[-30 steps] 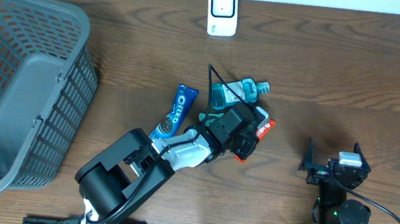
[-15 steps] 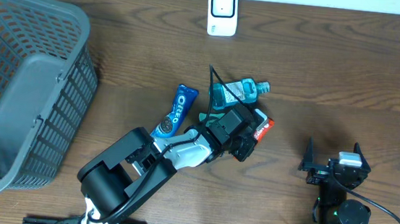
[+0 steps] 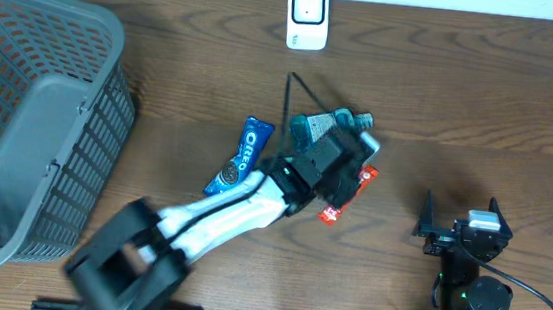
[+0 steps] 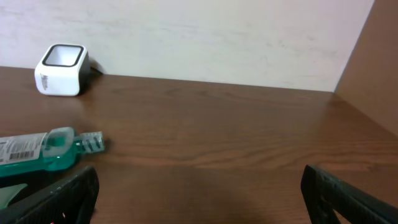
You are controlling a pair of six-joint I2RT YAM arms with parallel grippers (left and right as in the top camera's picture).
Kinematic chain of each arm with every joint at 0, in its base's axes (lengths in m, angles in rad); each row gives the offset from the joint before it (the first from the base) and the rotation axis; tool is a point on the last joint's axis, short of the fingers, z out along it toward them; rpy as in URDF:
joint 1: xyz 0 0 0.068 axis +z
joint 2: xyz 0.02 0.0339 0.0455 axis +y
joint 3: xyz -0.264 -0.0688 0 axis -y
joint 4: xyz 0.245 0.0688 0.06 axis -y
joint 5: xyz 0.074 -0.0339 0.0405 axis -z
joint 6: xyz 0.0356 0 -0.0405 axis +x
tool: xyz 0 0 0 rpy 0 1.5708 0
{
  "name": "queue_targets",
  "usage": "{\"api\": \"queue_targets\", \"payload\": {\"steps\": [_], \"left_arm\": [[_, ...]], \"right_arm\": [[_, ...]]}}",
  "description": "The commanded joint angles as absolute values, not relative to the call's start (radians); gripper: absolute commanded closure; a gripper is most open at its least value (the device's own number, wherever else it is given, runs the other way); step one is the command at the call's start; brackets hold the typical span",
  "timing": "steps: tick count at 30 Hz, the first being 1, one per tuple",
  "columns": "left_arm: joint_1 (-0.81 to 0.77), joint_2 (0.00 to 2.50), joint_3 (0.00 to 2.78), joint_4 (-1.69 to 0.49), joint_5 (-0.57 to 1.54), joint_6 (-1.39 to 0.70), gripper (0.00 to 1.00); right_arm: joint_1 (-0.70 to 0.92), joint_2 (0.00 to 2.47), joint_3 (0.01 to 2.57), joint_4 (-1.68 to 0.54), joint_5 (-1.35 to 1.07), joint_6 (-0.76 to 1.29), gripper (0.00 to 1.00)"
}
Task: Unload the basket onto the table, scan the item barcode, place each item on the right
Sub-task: 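Release the red Nescafe stick beside the wipes and withdraw the left gripper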
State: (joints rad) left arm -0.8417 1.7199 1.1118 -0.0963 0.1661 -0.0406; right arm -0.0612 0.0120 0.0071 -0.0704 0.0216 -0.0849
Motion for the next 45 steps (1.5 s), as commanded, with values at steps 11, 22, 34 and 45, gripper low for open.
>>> {"api": "queue_targets", "payload": {"steps": [11, 22, 34, 45], "left_arm": [[-0.794, 1.391, 1.342, -0.028, -0.361, 0.21, 0.47], [-0.779, 1.306, 1.414, -0.078, -0.692, 0.636, 0.46], [-0.622, 1.281, 1.414, -0.126, -0.71, 0.628, 0.46], [-0.308, 1.093, 1.393, -0.397, -0.181, 0.356, 0.41]], "right_arm": [[-0.052, 0.007, 0.006, -0.074, 0.024, -0.091, 0.01], [-0.052, 0.007, 0.006, -0.074, 0.024, -0.091, 0.01], [-0.052, 0.007, 0.006, -0.074, 0.024, -0.091, 0.01], [-0.053, 0.007, 0.006, -0.064, 0.113, -0.319, 0.01]]}}
